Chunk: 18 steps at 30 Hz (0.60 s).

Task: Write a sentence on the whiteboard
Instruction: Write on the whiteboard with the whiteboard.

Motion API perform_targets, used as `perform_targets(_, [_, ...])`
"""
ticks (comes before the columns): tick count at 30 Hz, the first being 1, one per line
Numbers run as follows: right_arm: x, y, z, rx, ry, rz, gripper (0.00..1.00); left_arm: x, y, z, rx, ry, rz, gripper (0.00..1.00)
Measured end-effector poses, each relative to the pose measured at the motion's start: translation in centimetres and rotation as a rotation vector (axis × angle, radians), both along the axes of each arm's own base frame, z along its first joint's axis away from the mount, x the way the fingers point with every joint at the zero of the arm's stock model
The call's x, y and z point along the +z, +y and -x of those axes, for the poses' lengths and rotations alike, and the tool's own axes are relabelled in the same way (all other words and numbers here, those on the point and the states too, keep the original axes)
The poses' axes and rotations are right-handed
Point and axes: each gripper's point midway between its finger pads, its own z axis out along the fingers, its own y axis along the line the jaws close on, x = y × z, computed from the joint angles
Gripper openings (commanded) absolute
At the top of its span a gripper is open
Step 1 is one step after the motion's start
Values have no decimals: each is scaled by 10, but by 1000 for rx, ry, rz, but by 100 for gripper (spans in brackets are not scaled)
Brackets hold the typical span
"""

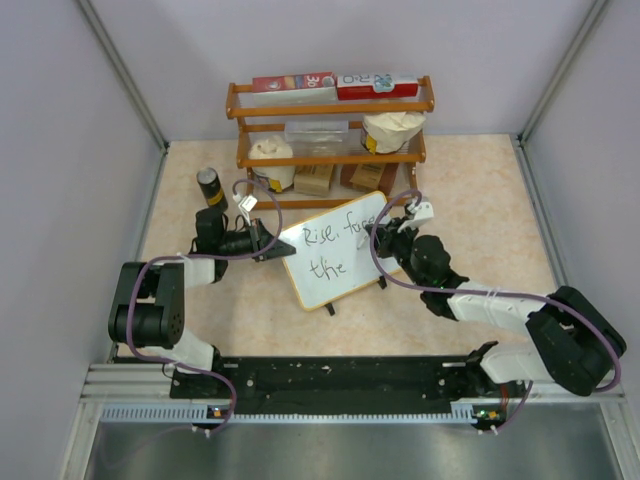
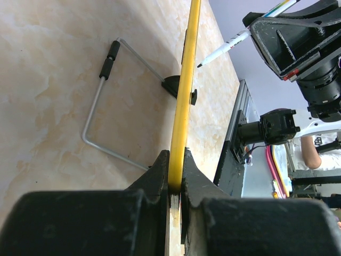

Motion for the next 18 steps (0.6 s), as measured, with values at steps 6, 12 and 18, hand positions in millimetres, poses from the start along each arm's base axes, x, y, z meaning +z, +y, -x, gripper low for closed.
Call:
perform_targets(6, [-1, -1, 0, -2, 2, 1, 0, 0, 0, 0, 0, 0, 0, 0])
perform_targets(12, [-10, -1, 2, -2, 24, 8, 0, 0, 0, 0, 0, 1, 0, 0])
perform_targets(18, [-12, 0, 1, 0, 30, -1, 0, 0, 0, 0, 0, 1, 0, 0])
